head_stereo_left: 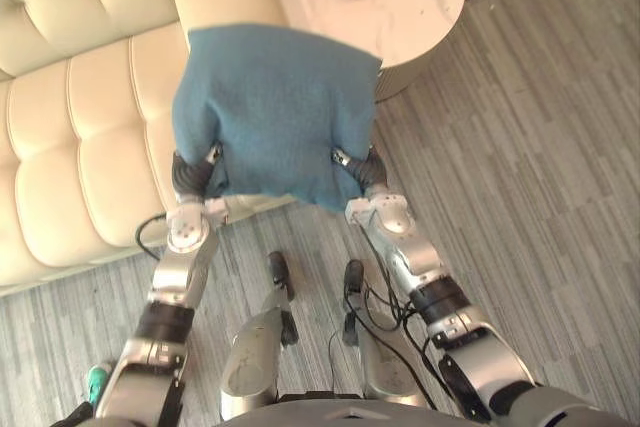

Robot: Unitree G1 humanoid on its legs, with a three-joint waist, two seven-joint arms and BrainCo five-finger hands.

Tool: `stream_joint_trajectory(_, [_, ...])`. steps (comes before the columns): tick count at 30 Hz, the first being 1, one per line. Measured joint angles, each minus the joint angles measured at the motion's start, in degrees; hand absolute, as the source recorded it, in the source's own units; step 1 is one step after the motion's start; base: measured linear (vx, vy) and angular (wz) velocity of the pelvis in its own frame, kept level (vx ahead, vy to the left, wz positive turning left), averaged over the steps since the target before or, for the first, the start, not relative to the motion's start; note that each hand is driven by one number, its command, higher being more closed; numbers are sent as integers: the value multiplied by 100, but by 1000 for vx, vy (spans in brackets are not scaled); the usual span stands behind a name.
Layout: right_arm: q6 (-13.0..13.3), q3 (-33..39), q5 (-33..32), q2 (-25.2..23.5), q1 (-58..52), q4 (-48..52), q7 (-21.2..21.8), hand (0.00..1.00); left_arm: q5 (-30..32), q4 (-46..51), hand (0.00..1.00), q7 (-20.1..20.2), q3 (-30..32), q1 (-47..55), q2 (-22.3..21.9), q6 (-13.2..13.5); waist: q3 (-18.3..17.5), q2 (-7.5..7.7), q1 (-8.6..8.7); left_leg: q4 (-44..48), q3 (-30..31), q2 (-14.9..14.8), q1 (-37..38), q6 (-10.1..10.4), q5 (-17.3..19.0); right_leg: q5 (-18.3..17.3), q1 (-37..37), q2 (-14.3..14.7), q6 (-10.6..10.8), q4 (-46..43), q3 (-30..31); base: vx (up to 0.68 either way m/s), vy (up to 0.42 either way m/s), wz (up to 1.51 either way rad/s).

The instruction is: Pick up cushions and gather them together orderly.

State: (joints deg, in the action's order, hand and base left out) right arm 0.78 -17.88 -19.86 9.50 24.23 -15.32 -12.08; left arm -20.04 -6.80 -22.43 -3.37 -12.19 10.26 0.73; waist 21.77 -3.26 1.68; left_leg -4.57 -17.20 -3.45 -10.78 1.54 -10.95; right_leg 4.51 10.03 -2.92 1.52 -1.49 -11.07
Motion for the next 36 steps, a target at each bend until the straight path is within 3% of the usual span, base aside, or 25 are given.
stream_joint_trajectory(6, [0, 2, -7, -61, -831, 594, 350, 100, 51, 928, 100, 106, 111, 1248, -460, -1, -697, 32, -26, -2, -16, -12, 350, -39, 97, 28, -464, 68, -6, 320, 67, 102, -16, -6])
stream_joint_trajectory(12, [0, -15, 64, -192, -1134, 960, 441, 100, 122, 1590, 100, 151, 185, 2046, -786, 17, -981, 28, -135, -32, -199, -27, 689, -15, 199, -48, -614, 76, -19, 202, 274, -3, 24, -19])
stream_joint_trajectory(16, [3, -67, 558, -224, -1136, 1242, 450, 100, 123, 1883, 100, 151, 217, 2359, -865, 57, -1049, 24, -157, -1, -298, 9, 923, -5, 255, -245, -585, 4, -13, -173, 352, -26, 37, -11])
stream_joint_trajectory(21, [10, -121, 911, -215, -1170, 1342, 450, 100, 123, 2066, 100, 151, 214, 2496, -860, 167, -1255, -20, -160, -37, 37, 102, 833, -34, 277, -308, -606, -80, 46, -275, 215, -11, 26, 26])
stream_joint_trajectory(25, [27, -168, 913, -200, -1359, 1683, 450, 100, 135, 2311, 100, 156, 218, 2637, -846, 177, -1393, -133, -234, -19, 841, 160, 358, 68, 148, -255, -623, 12, 6, -84, -303, -17, -26, 90])
stream_joint_trajectory(26, [63, -154, 916, -183, -1417, 1730, 448, 100, 135, 2318, 100, 158, 211, 2621, -855, 177, -1386, -221, -248, 4, 1320, 184, 114, 143, 65, -312, -613, 40, -40, -94, -753, -37, -55, 132])
stream_joint_trajectory(28, [63, -84, 936, -176, -1489, 1792, 447, 100, 135, 2308, 100, 158, 192, 2578, -859, 177, -1387, -314, -276, 3, 1518, 179, -40, 138, 77, -353, -598, 37, -74, -128, -1191, -17, -73, 150])
stream_joint_trajectory(30, [47, 170, 1133, -167, -1540, 1812, 447, 100, 134, 2155, 100, 163, 150, 2330, -850, 177, -1359, -400, -452, 17, 1228, 126, -278, 228, 437, -348, -625, -123, -88, -93, -1844, -42, -35, 161])
stream_joint_trajectory(31, [43, 272, 1139, -165, -1543, 1811, 452, 100, 135, 2087, 100, 165, 149, 2250, -880, 177, -1357, -398, -508, 189, 895, 81, -435, 101, 558, -351, -632, -260, -110, -98, -2108, -7, 33, 139])
stream_joint_trajectory(32, [28, 313, 1204, -164, -1563, 1810, 449, 100, 135, 2027, 100, 170, 167, 2215, -882, 177, -1352, -393, -519, 550, 556, 22, -557, 11, 611, -364, -657, -443, -98, -178, -2318, 26, 35, 123])
stream_joint_trajectory(36, [28, 484, 1303, -164, -1743, 1832, 450, 100, 165, 1873, 100, 265, 215, 2074, -911, 177, -1357, -403, -397, 1197, -136, -542, -488, 142, 797, -448, -828, -985, 87, -505, -2845, 56, 190, 87])
